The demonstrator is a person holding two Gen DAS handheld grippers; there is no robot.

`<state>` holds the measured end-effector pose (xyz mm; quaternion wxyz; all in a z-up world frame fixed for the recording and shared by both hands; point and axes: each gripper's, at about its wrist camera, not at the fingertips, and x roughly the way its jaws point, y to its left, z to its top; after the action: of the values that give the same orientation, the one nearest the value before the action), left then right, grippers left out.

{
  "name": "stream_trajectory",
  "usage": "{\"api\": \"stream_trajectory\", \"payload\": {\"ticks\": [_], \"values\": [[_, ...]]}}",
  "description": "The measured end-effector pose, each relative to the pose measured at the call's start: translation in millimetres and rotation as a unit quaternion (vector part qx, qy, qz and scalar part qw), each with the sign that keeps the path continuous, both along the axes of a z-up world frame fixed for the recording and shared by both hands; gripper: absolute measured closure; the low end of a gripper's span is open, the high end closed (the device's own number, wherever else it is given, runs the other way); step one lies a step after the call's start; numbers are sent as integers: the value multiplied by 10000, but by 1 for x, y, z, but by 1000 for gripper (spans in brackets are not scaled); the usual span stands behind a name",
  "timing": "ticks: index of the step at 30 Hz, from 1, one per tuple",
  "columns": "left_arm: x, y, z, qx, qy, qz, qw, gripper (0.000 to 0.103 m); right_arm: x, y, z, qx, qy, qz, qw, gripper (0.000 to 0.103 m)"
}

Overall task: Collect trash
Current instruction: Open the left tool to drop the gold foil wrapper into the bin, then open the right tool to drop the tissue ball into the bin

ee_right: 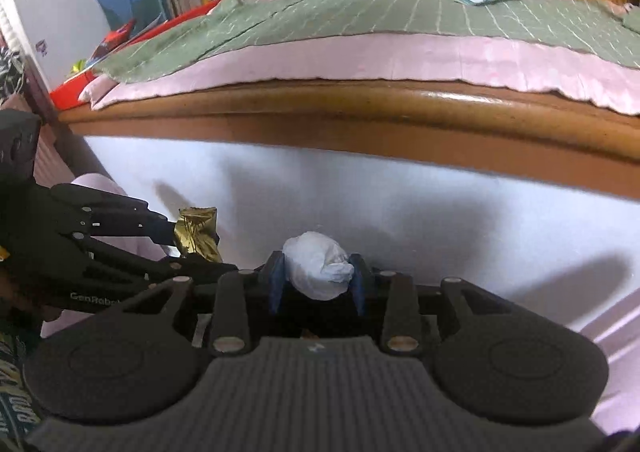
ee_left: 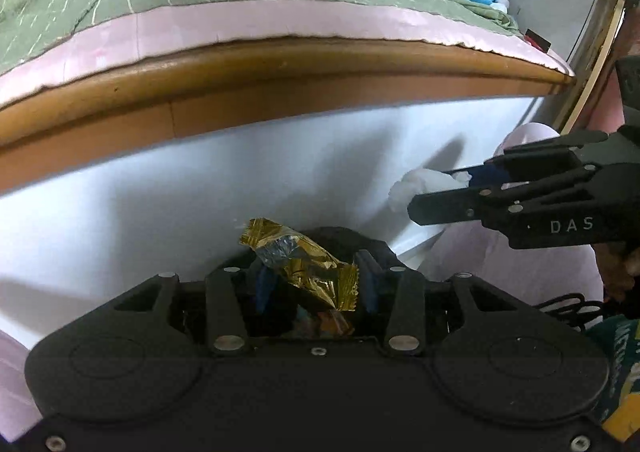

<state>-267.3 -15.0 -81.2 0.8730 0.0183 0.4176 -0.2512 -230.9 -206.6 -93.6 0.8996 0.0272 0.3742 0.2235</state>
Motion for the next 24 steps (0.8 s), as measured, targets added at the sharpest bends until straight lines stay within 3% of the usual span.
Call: {"api": "stream_trajectory", "payload": {"ticks": [2,4,6,7,16,24], "values": [[3,-1,1,-7,-18,-25,10000,58,0,-2,0,40,2,-75,10000,60],[5,-3,2,13,-22,-105,9999,46,-1,-3,0,88,9,-136,9999,60],[5,-7,2,78,-73,-138,9998,4,-1,-4,0,97,13,-180,9998,60],[5,-7,3,79,-135,-95,9998,0,-1,-4,0,94,8,-201,9998,60],[21,4,-1,172,64,319,9993,0,-1,-9,3,64,0,-311,9995,60],[34,21,7,187,-19,598,9980,0,7,-3,7,7,-63,-199,9998,60]]}}
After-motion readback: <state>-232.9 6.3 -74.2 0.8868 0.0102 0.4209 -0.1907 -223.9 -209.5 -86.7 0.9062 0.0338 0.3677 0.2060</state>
